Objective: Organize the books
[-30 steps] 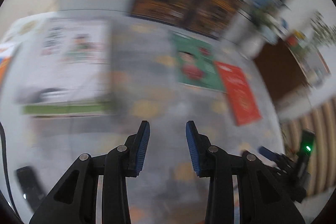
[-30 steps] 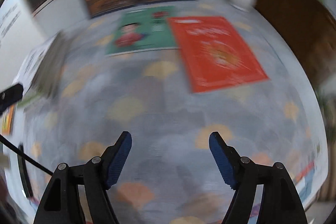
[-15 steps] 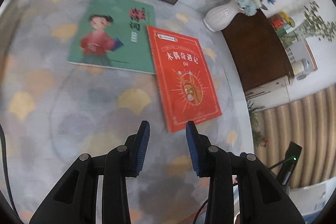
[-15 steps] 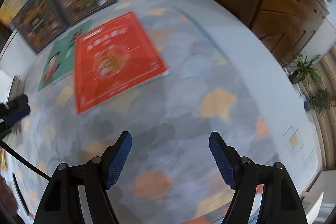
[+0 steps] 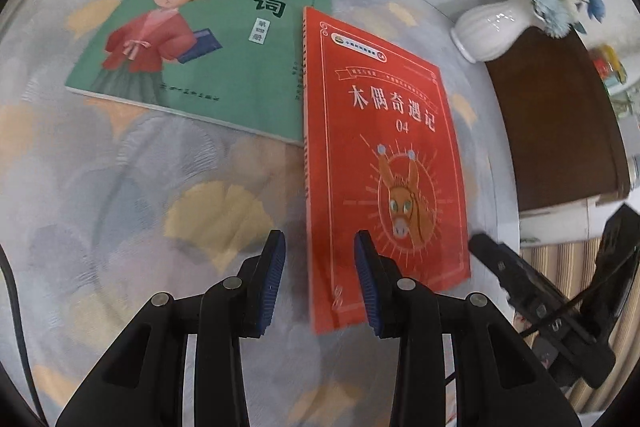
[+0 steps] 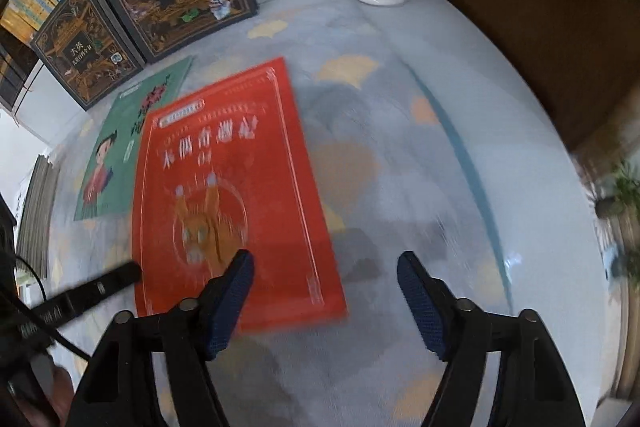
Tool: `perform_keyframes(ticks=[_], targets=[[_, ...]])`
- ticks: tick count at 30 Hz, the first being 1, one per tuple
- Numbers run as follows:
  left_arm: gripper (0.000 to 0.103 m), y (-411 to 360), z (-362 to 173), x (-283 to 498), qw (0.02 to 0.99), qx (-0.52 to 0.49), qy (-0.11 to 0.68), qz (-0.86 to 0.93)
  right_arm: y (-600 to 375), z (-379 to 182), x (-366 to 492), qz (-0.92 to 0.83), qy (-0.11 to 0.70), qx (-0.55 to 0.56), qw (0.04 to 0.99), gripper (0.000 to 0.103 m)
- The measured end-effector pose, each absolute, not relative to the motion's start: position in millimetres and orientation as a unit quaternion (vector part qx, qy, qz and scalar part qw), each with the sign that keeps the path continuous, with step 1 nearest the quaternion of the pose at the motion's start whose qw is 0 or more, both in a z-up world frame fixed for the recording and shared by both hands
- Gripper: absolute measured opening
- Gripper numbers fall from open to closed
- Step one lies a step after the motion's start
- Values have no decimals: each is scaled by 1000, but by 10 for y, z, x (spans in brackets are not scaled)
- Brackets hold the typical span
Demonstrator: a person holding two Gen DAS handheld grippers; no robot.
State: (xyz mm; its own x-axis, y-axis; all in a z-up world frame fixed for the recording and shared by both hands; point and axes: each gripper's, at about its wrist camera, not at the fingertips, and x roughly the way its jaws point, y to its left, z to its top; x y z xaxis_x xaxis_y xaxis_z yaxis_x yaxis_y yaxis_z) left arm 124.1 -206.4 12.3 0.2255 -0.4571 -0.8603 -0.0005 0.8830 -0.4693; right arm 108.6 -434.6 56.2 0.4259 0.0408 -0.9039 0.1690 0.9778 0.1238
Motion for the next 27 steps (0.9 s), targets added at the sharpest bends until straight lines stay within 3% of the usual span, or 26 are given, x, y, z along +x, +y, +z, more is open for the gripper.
perform_keyframes(ticks=[2,10,11,22,27], targets=[[33,-2094,124,1273,764,-193,598,-146,-4337,510,1228,-54,535,79,840,46],[33,-2196,131,1306,770,-187,591,-149,-4298,392,1449,6,540,91,837,47],[33,-2193,130,1286,770,-190,590,-152,-4270,393,1424,17,542,88,835,51],[33,-2166,168,719,762,-159,603,-175,-4409,325,927,80,566,88,816,52],[33,-2302,192,207,755,-91,617,-203,-4413,272,374,102,583,96,800,59]])
